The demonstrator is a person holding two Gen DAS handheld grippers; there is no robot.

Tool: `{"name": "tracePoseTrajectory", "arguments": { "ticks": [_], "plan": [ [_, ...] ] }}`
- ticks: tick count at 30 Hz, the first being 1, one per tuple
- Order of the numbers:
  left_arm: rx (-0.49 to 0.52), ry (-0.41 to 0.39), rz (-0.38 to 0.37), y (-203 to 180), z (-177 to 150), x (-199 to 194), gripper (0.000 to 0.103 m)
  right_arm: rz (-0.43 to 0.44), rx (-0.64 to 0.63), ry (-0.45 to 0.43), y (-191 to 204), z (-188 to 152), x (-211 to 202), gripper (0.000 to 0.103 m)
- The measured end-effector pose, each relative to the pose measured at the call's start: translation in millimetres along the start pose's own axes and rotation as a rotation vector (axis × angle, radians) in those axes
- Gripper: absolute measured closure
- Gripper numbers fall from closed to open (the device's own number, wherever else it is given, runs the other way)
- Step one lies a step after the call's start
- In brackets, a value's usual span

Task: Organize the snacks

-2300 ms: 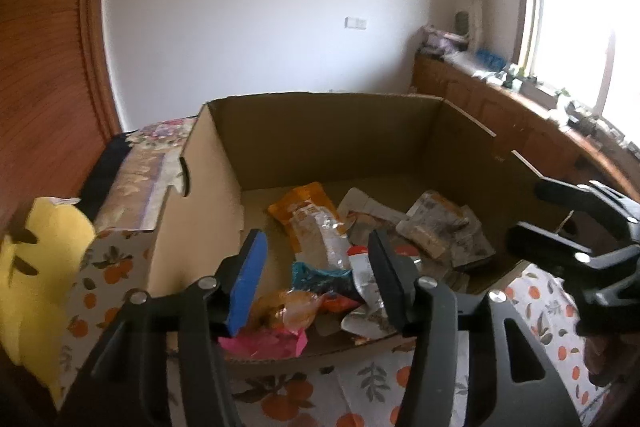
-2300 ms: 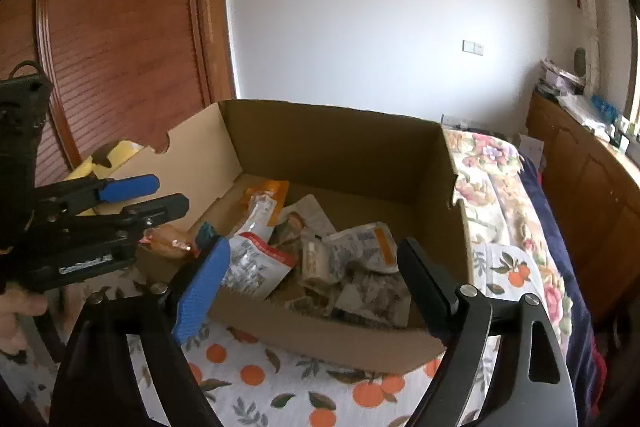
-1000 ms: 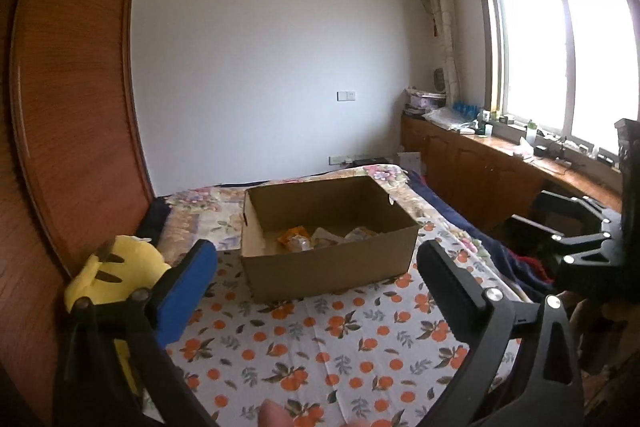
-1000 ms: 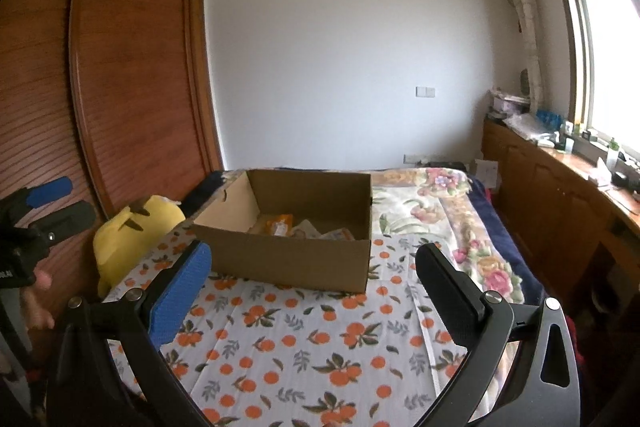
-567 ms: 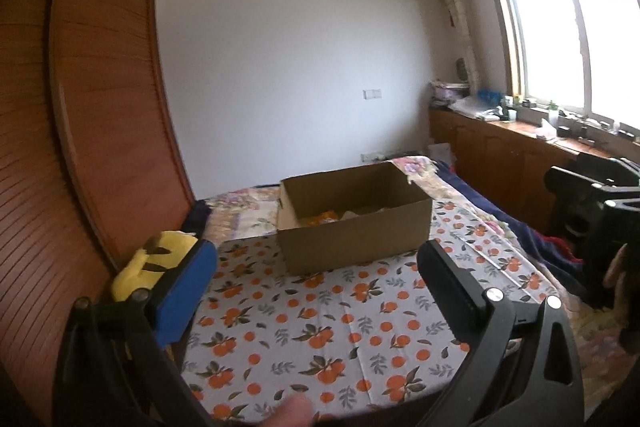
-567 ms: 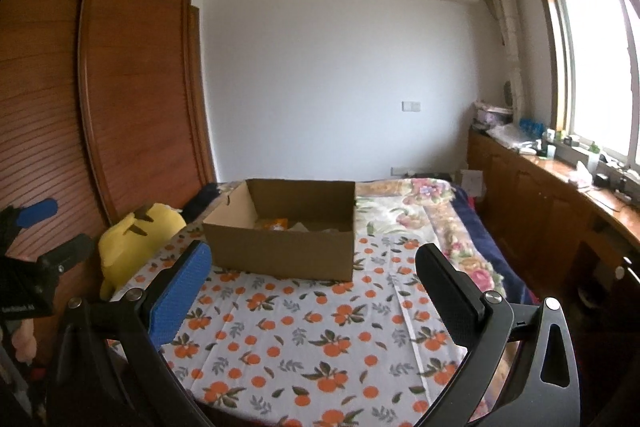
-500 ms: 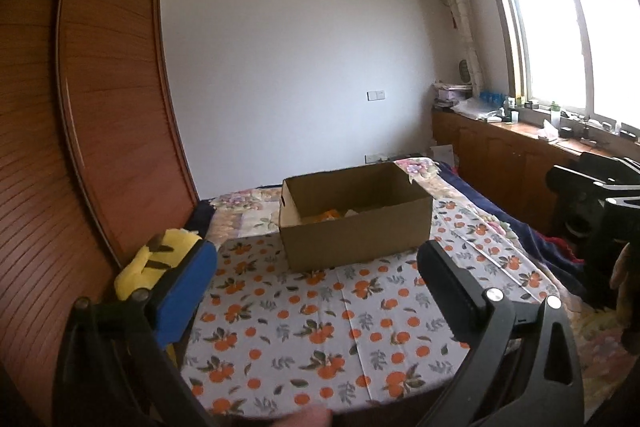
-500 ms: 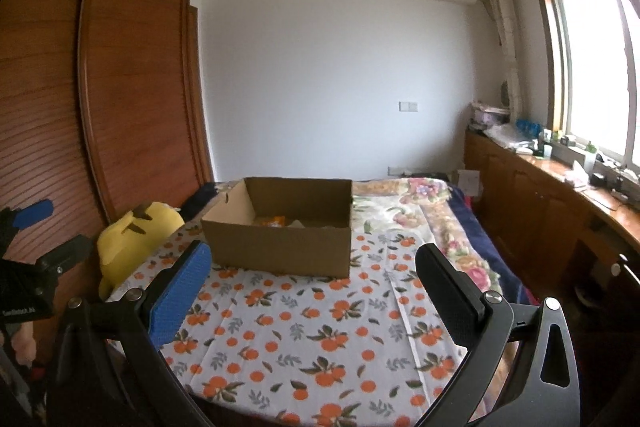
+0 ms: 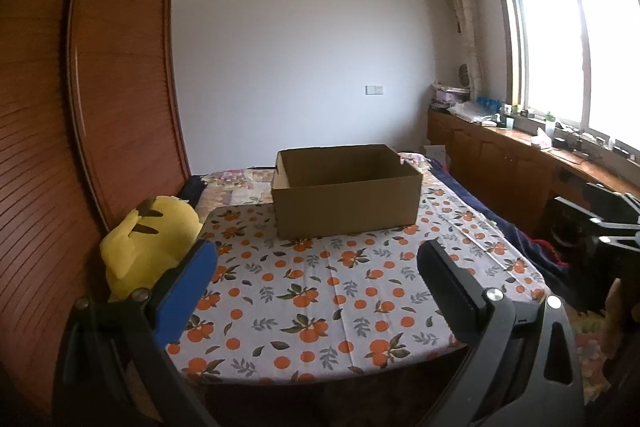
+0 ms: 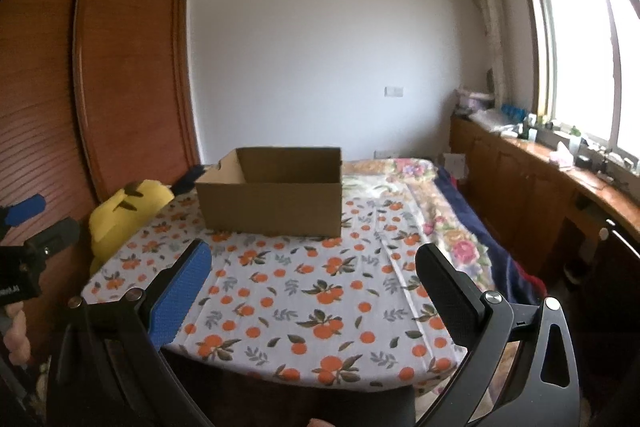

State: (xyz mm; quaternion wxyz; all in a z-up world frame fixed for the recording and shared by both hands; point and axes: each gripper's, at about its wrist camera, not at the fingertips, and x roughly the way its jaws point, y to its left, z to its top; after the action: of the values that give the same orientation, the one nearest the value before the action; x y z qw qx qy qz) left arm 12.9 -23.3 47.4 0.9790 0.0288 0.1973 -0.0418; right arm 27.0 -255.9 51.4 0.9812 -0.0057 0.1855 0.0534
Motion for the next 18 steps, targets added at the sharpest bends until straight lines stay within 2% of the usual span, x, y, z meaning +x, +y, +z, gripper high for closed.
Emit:
{"name": "tracePoseTrajectory", "arguments": {
  "ticks": [5,18],
  "plan": [
    [-0.021,0.004,0.014,4.8,-7.7,6.7,0.002,-0.018,0.005,-0.022,2.3,-10.1,0.1,0.0],
    [-0.037,0.016,0.033,11.0,-19.1,13.9,0.002,-0.023,0.029,0.006,-0.7,-18.3,11.2,0.0]
  ]
}}
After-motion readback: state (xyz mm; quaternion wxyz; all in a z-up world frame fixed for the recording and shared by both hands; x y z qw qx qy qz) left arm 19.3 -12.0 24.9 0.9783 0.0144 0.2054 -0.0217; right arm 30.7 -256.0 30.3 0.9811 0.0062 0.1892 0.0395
